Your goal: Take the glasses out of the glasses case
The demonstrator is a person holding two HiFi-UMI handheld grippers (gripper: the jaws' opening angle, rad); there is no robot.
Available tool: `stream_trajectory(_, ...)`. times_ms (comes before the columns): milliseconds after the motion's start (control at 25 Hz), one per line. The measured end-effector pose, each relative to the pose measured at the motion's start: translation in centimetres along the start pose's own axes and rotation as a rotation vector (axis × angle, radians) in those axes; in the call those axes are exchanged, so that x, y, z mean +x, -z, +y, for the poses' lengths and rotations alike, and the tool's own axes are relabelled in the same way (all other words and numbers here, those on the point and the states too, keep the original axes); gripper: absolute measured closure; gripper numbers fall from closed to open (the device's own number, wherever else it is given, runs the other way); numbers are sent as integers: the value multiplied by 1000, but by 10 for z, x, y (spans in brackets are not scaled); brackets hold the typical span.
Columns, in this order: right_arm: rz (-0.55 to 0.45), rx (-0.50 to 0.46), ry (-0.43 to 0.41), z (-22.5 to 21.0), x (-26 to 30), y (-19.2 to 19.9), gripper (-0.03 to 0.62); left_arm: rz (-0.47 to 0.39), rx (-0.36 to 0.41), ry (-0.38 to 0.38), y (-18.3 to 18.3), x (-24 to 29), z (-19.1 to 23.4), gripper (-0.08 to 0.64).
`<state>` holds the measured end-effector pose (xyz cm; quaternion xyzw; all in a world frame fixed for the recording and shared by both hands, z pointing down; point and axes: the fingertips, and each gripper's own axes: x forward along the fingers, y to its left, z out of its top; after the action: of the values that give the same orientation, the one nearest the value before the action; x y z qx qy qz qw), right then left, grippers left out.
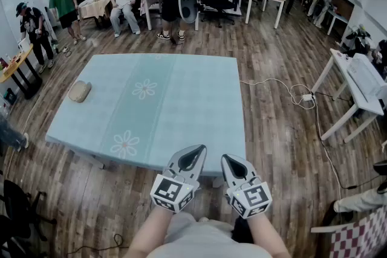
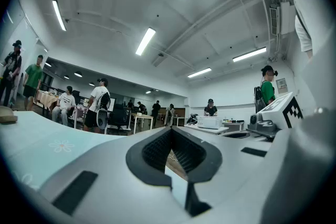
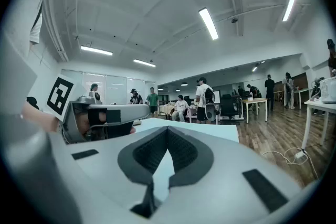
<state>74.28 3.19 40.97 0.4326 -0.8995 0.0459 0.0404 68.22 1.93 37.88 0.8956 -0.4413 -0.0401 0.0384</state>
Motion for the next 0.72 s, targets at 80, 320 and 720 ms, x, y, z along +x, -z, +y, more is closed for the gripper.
stream_trajectory(80,-10,8,-2,-4,-3,-2,584,-3,2,-9,1,1,-3,552)
stream_trajectory(320,-10,6,-36,-3,-1,-2,586,-5,-4,-31,6,2,-3,552)
stream_trajectory(720,-51,-25,4,13,28,-14,584,-19,33,-18,-7,-13,31,552)
